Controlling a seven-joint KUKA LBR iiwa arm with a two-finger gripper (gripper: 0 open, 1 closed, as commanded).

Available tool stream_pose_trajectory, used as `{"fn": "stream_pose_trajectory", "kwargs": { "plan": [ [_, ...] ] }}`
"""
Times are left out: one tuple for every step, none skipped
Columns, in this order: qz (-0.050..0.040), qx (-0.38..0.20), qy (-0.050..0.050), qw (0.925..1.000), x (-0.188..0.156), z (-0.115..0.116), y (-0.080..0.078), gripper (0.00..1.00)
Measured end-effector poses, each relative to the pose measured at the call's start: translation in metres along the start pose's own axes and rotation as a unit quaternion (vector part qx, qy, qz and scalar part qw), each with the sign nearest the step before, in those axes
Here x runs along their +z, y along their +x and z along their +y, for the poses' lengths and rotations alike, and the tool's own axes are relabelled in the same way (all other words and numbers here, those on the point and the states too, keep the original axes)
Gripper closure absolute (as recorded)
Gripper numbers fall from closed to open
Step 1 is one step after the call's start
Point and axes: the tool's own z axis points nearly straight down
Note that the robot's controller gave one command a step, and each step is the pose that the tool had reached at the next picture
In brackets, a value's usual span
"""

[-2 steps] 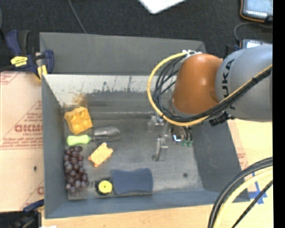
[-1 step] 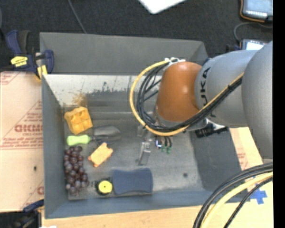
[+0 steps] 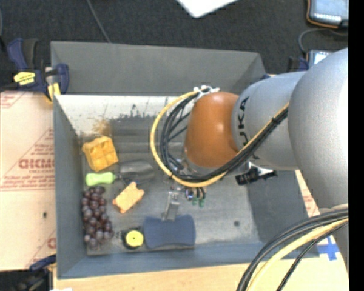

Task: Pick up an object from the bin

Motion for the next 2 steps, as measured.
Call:
{"fn": "stream_pose_trajectory", "kwargs": {
  "plan": [
    [0.0015, -0.031, 0.002, 0.9995, 0.005, -0.001, 0.002, 0.0],
    [0.0005, -0.153, 0.001, 0.9882, 0.003, 0.009, 0.013, 0.0]
  ]
}}
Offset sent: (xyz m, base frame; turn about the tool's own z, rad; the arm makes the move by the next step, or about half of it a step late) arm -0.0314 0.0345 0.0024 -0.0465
